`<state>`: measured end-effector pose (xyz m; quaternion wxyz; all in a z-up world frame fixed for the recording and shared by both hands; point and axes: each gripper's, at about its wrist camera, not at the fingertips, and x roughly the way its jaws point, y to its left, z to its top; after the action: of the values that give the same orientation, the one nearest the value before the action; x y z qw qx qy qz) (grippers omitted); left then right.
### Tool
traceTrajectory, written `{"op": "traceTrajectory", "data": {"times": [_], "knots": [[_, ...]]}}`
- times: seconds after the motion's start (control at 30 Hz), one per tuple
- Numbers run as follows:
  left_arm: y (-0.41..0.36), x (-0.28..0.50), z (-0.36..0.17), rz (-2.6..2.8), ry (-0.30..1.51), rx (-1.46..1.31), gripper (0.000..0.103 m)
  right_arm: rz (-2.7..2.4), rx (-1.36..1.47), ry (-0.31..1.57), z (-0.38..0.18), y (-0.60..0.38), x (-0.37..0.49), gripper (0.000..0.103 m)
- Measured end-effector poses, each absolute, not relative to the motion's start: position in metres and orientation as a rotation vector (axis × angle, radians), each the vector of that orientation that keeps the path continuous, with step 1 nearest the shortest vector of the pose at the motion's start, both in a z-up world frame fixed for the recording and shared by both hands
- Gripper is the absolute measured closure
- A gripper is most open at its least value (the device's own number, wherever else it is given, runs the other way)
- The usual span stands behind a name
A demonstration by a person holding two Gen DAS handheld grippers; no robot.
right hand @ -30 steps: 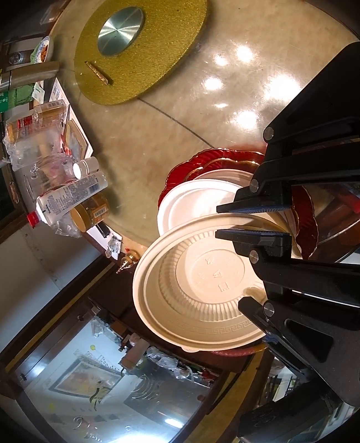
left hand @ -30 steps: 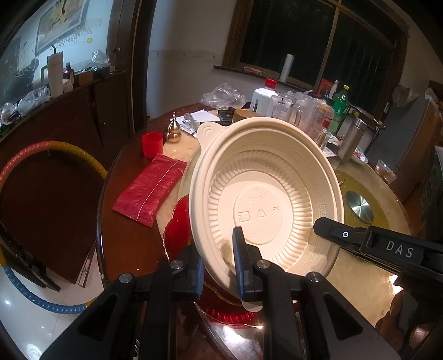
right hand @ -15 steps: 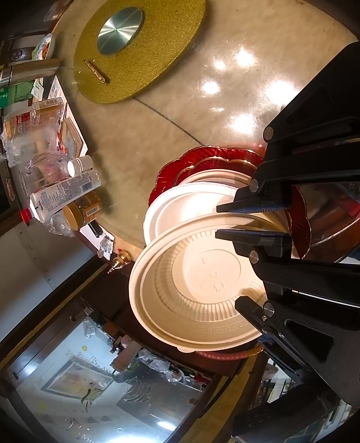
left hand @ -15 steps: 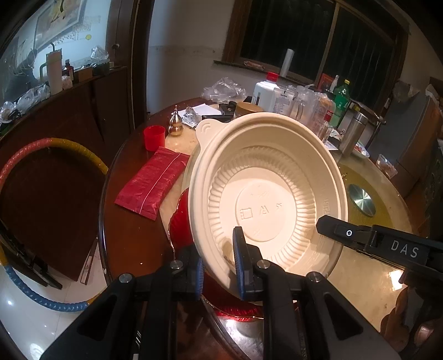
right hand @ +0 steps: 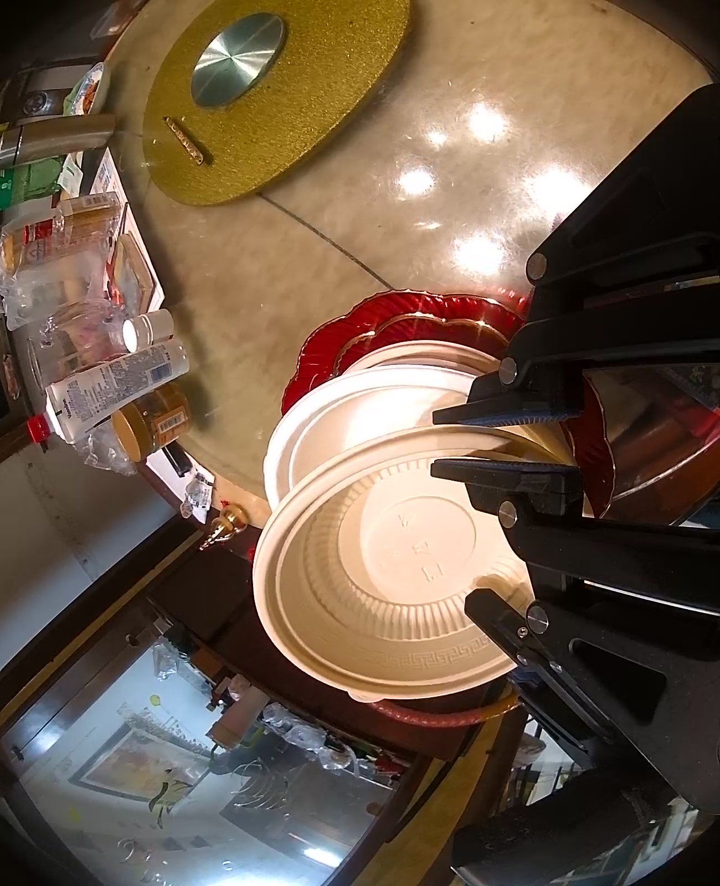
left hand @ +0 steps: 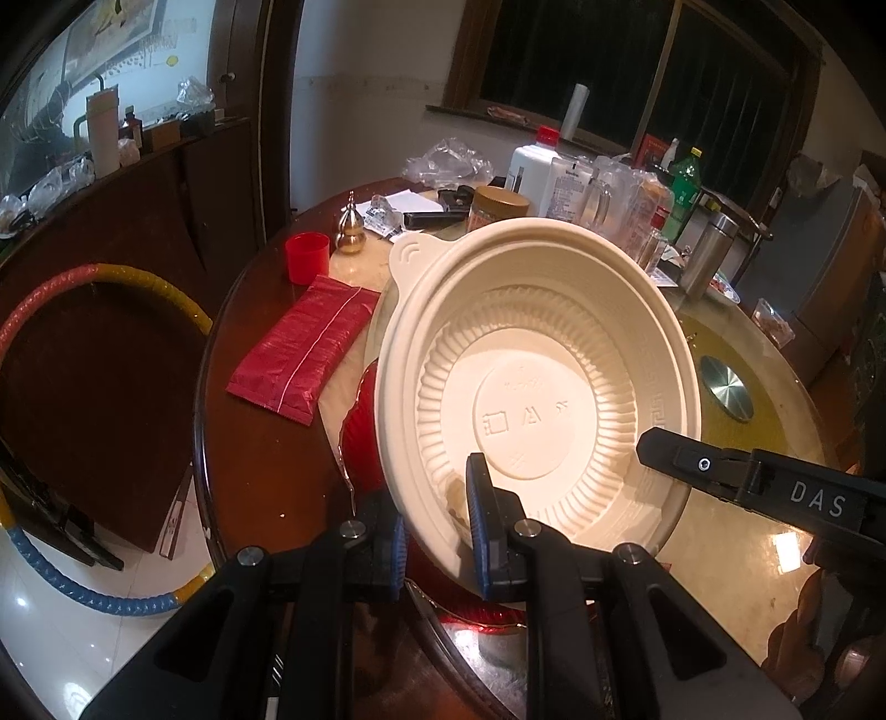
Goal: Organize plates and bowls
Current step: 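Lower the right gripper's beige bowl into the stack while the left holds its bowl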
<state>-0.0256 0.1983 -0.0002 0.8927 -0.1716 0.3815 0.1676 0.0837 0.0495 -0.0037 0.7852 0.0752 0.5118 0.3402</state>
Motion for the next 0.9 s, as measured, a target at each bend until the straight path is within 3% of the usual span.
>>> {"op": "traceTrajectory", "data": {"times": [0.9], "knots": [[0.204,-0.017,0.0,0.298,0.863,-0.345,0.084,0.726,0.088,1.162,-0.001,0.06,0.095,0.092]]}}
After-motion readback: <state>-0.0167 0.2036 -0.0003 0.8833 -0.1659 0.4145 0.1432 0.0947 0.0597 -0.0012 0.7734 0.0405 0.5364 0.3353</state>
